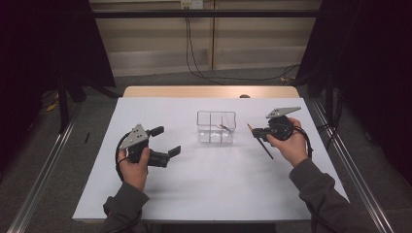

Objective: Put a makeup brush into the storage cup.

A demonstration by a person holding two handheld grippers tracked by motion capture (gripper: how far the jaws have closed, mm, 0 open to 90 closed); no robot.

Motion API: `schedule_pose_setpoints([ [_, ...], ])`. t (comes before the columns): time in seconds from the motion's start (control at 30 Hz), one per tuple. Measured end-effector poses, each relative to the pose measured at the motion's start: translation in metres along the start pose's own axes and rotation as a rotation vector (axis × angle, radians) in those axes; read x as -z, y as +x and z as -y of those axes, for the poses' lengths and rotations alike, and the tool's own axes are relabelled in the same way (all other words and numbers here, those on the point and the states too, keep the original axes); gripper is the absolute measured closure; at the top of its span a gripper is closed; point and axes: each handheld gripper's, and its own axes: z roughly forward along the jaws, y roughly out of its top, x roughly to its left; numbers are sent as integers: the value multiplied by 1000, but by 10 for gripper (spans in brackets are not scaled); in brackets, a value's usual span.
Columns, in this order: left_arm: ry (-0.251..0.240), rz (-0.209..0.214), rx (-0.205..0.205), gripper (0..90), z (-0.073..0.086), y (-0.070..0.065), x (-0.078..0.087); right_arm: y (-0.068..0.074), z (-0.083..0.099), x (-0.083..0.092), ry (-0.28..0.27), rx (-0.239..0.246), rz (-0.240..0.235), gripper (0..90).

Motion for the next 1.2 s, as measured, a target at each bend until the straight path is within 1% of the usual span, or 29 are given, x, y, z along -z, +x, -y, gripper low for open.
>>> schedule_pose_setpoints([
  [0.1,0,0,-4,1,0,0,0,0,1,1,-24,-1,9,847],
  [0.2,-1,0,0,1,0,0,0,0,1,2,-43,-1,8,847],
  [0.3,-1,1,0,1,0,0,0,1,1,4,-74,-6,12,847],
  [0.33,-1,2,0,1,0,0,0,1,1,5,-87,-1,12,847],
  [0.43,0,1,0,1,0,0,0,2,0,7,-116,-11,12,847],
  [0.53,-2,-1,0,1,0,0,0,3,0,8,-141,-9,22,847],
  [0.57,-2,-1,0,1,0,0,0,3,0,8,-151,-11,16,847],
  [0.6,-1,-8,-1,1,0,-1,0,3,0,9,-167,-10,25,847],
  [0.73,-1,-10,-5,1,-1,0,1,2,1,12,-209,-22,25,847],
  [0.77,-1,-12,-4,1,-1,0,1,2,1,12,-226,-25,32,847],
  [0.9,-1,-9,-3,1,-1,-1,1,2,0,15,-259,-26,31,847],
  [0.93,-1,-9,-5,1,-1,-1,1,3,0,15,-268,-33,29,847],
  [1.07,-7,-9,4,1,-1,-1,0,5,-1,15,-294,-33,27,847],
  [1.1,-1,-10,-6,1,-1,-1,1,6,-1,15,-301,-34,30,847],
  [1.17,-2,-10,-4,1,-1,-1,1,6,-1,15,-313,-25,25,847],
  [1.2,-6,-10,2,1,-1,-1,0,6,-1,15,-320,-29,19,847],
])
